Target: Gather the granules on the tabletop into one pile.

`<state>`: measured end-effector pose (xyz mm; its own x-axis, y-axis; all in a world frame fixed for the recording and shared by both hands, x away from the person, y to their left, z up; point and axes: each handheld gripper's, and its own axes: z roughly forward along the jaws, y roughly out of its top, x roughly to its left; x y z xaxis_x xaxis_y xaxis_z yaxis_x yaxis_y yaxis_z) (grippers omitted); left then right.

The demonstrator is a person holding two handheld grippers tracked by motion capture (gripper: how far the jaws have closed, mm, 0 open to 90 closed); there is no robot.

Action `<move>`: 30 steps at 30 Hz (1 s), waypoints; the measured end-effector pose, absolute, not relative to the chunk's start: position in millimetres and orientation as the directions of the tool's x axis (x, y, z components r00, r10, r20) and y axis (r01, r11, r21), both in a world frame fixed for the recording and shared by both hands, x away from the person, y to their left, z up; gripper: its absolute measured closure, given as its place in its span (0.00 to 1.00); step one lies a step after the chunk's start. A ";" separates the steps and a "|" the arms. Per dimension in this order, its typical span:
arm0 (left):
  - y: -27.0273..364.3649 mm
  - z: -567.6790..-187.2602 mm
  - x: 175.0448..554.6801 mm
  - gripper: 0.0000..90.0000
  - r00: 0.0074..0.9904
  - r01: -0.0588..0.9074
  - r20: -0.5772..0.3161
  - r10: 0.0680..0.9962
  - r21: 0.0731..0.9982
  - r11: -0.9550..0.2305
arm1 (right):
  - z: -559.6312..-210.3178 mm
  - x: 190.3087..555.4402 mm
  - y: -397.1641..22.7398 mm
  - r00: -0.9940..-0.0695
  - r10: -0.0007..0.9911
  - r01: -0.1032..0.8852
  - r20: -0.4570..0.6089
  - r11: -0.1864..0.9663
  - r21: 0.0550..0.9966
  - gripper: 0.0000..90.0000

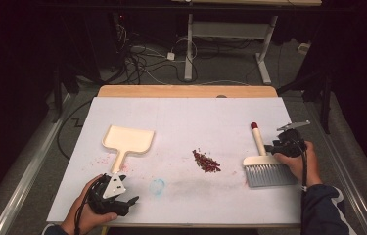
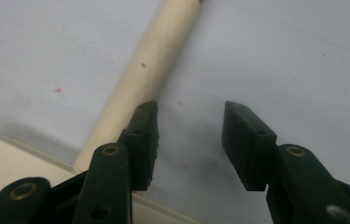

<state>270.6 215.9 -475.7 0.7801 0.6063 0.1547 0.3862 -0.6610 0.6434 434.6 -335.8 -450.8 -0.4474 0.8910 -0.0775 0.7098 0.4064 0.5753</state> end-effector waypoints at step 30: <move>219.5 -466.8 271.1 0.22 0.745 0.364 0.192 0.639 0.686 -0.630 | -369.3 358.4 -291.5 -0.497 0.861 0.266 -0.108 0.270 0.925 0.32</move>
